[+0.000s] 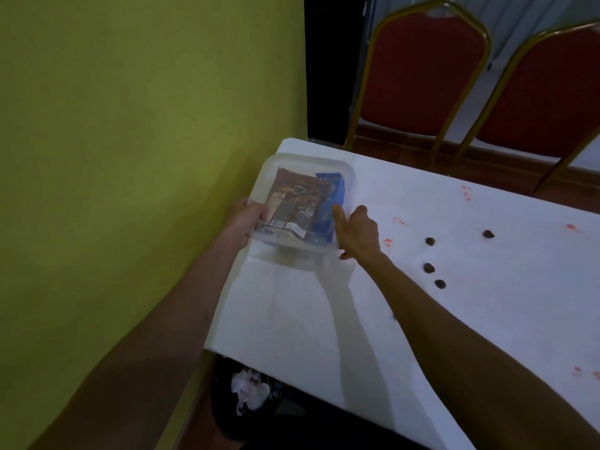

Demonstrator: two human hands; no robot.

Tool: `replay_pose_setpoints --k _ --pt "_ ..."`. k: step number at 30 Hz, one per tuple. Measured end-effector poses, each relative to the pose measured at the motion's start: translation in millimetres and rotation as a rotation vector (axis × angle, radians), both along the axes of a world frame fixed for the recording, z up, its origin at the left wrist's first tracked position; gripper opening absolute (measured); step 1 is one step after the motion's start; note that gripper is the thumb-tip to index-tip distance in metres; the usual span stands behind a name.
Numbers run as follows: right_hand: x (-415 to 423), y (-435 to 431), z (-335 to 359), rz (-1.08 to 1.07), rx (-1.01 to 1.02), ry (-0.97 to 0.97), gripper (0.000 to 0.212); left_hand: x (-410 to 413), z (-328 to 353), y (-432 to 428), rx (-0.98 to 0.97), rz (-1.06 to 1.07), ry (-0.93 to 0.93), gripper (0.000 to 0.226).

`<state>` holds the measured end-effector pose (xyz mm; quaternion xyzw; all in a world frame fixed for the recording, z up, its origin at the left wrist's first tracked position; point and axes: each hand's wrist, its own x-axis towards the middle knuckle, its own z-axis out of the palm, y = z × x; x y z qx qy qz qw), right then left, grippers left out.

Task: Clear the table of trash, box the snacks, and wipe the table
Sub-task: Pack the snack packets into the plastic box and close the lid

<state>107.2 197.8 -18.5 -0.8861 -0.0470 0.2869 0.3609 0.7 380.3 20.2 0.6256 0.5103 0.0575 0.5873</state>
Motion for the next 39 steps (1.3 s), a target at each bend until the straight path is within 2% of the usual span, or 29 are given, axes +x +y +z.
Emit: replay_pose_setpoints --k 6,17,20,24,26,30,32,36,39 --pt "34.4 32.6 -5.6 -0.092 0.010 0.059 0.059 38.8 -3.0 28.6 -0.028 0.030 0.028 0.017" --pt "51.8 55.1 -20.9 -0.106 -0.070 -0.099 0.051 71.3 -14.7 46.2 0.046 0.046 0.004 0.015" --pt "50.6 55.5 -17.8 -0.122 -0.076 -0.098 0.051 73.6 -16.4 45.3 0.056 0.049 0.003 0.028" --pt "53.9 51.2 -9.1 -0.167 0.015 0.115 0.053 71.3 -22.0 47.2 0.096 0.034 0.016 0.036" --pt "56.1 44.0 -4.1 -0.168 0.042 0.219 0.051 61.7 -24.2 43.3 0.107 0.035 0.045 0.047" --pt "50.3 26.0 1.1 -0.183 0.090 0.265 0.042 33.2 -21.1 11.7 0.111 0.073 0.044 0.061" --pt "40.9 15.6 3.3 -0.192 0.133 0.294 0.038 19.0 -27.7 -9.6 0.027 0.111 0.050 0.064" --pt "15.5 -7.3 9.6 -0.115 0.191 0.360 0.028 -6.4 -37.1 -51.4 -0.100 0.125 0.068 0.064" --pt "-3.6 -26.3 11.4 -0.052 0.199 0.377 0.022 -12.5 -38.7 -81.4 -0.141 0.057 0.073 0.051"
